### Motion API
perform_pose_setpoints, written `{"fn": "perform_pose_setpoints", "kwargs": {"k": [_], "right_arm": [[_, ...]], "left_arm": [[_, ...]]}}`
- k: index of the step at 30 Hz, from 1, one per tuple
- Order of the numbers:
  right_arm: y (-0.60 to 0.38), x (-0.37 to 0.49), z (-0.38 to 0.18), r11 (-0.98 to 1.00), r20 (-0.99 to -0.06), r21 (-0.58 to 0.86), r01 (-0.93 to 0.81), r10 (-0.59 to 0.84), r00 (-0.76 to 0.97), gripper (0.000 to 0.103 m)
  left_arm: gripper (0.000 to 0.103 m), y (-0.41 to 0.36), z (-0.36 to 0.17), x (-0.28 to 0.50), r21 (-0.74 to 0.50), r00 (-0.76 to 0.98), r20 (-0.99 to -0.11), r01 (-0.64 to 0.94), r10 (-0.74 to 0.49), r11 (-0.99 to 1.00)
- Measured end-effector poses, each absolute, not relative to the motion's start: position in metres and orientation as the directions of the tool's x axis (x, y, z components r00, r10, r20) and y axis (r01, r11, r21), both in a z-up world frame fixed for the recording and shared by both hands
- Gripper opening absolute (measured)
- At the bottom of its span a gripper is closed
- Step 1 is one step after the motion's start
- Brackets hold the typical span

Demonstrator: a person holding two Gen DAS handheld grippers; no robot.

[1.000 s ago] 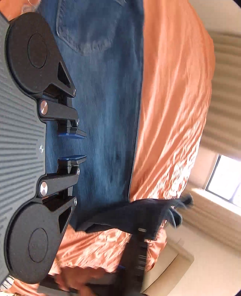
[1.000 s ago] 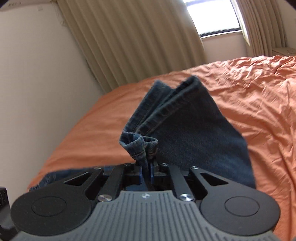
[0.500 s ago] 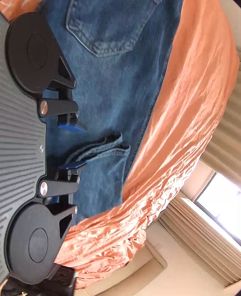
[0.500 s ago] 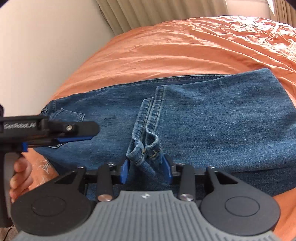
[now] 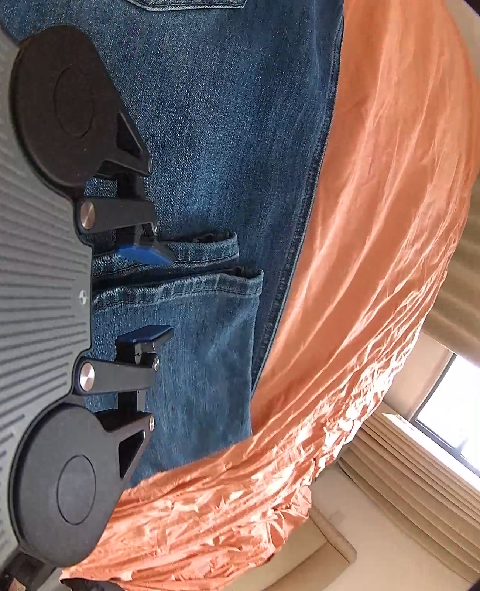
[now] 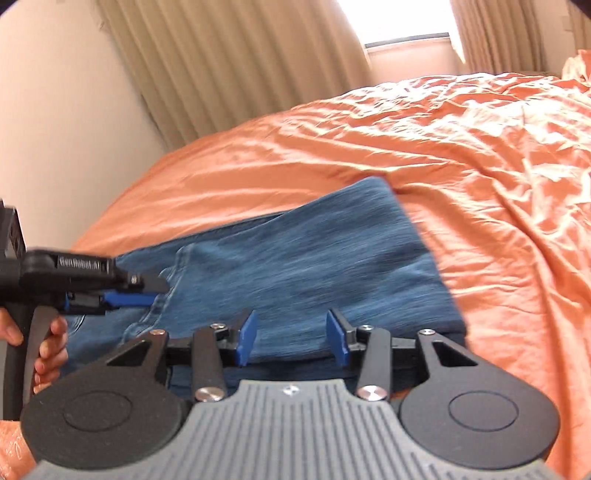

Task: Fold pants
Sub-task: 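Grasp the folded hem edge with the left tool and adjust it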

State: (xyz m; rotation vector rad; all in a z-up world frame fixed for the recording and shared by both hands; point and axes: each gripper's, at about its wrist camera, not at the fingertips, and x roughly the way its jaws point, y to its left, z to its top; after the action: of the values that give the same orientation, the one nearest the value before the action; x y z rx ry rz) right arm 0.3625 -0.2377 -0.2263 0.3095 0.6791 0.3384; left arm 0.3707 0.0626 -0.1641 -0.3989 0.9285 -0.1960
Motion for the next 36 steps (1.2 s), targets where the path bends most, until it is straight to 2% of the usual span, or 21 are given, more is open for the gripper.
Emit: {"fn": "perform_pose_setpoints", "kwargs": {"k": [4, 5, 6, 7, 8, 10, 12, 14, 16, 19, 23, 26, 27, 28, 30, 33, 35, 36], "right_arm": [[-0.267, 0.372, -0.223, 0.907, -0.551, 0.394, -0.148, 0.362, 0.751, 0.039], [-0.273, 0.373, -0.222, 0.911, -0.550, 0.391, -0.126, 0.342, 0.762, 0.039], [-0.281, 0.373, -0.221, 0.912, -0.545, 0.397, -0.106, 0.327, 0.772, 0.039], [-0.291, 0.373, -0.220, 0.909, -0.542, 0.408, -0.080, 0.312, 0.780, 0.039], [-0.298, 0.374, -0.220, 0.906, -0.543, 0.420, -0.061, 0.305, 0.783, 0.038], [-0.310, 0.374, -0.220, 0.892, -0.540, 0.451, -0.038, 0.306, 0.784, 0.024], [-0.316, 0.371, -0.218, 0.890, -0.539, 0.454, -0.027, 0.299, 0.787, 0.019], [-0.315, 0.368, -0.216, 0.894, -0.534, 0.446, -0.048, 0.309, 0.787, 0.019], [-0.307, 0.368, -0.215, 0.898, -0.534, 0.432, -0.080, 0.326, 0.780, 0.019], [-0.290, 0.369, -0.221, 0.906, -0.549, 0.403, -0.129, 0.352, 0.758, 0.019], [-0.278, 0.375, -0.236, 0.922, -0.613, 0.369, -0.119, 0.337, 0.715, 0.018], [-0.274, 0.376, -0.239, 0.930, -0.628, 0.347, -0.119, 0.325, 0.707, 0.018], [-0.274, 0.376, -0.239, 0.931, -0.628, 0.346, -0.119, 0.324, 0.708, 0.018], [-0.274, 0.375, -0.239, 0.929, -0.625, 0.350, -0.118, 0.325, 0.710, 0.019], [-0.275, 0.377, -0.240, 0.927, -0.624, 0.357, -0.113, 0.327, 0.710, 0.019], [-0.276, 0.378, -0.240, 0.925, -0.617, 0.363, -0.111, 0.328, 0.715, 0.018], [-0.277, 0.378, -0.237, 0.922, -0.602, 0.368, -0.118, 0.333, 0.726, 0.019], [-0.278, 0.377, -0.237, 0.921, -0.597, 0.369, -0.121, 0.335, 0.729, 0.019]], "left_arm": [[0.037, 0.055, -0.170, 0.376, -0.366, 0.586, -0.761, -0.036, -0.277, 0.930], [0.030, 0.052, -0.169, 0.377, -0.372, 0.591, -0.756, -0.033, -0.282, 0.928], [0.014, 0.049, -0.166, 0.377, -0.367, 0.600, -0.752, -0.035, -0.274, 0.930], [0.011, 0.044, -0.162, 0.375, -0.344, 0.623, -0.743, -0.042, -0.245, 0.938], [0.003, 0.039, -0.156, 0.371, -0.325, 0.649, -0.728, -0.044, -0.220, 0.945], [0.002, 0.033, -0.140, 0.357, -0.338, 0.697, -0.686, -0.049, -0.210, 0.940], [0.002, 0.034, -0.123, 0.339, -0.365, 0.731, -0.648, -0.053, -0.213, 0.930], [0.002, 0.036, -0.112, 0.325, -0.357, 0.750, -0.634, -0.069, -0.187, 0.932], [0.002, 0.040, -0.117, 0.321, -0.344, 0.733, -0.659, -0.094, -0.169, 0.934], [0.002, 0.046, -0.146, 0.334, -0.313, 0.683, -0.717, -0.142, -0.136, 0.939], [0.003, 0.054, -0.171, 0.344, -0.341, 0.671, -0.725, -0.152, -0.156, 0.928], [0.005, 0.055, -0.170, 0.348, -0.347, 0.662, -0.729, -0.140, -0.173, 0.927], [0.012, 0.057, -0.166, 0.347, -0.364, 0.663, -0.725, -0.138, -0.187, 0.921], [0.021, 0.061, -0.163, 0.346, -0.379, 0.668, -0.717, -0.132, -0.200, 0.916], [0.050, 0.067, -0.157, 0.347, -0.393, 0.691, -0.690, -0.105, -0.217, 0.914], [0.059, 0.072, -0.159, 0.367, -0.404, 0.678, -0.696, -0.096, -0.238, 0.910], [0.059, 0.077, -0.170, 0.383, -0.429, 0.652, -0.716, -0.128, -0.250, 0.894], [0.055, 0.079, -0.174, 0.389, -0.436, 0.651, -0.718, -0.142, -0.248, 0.888]]}}
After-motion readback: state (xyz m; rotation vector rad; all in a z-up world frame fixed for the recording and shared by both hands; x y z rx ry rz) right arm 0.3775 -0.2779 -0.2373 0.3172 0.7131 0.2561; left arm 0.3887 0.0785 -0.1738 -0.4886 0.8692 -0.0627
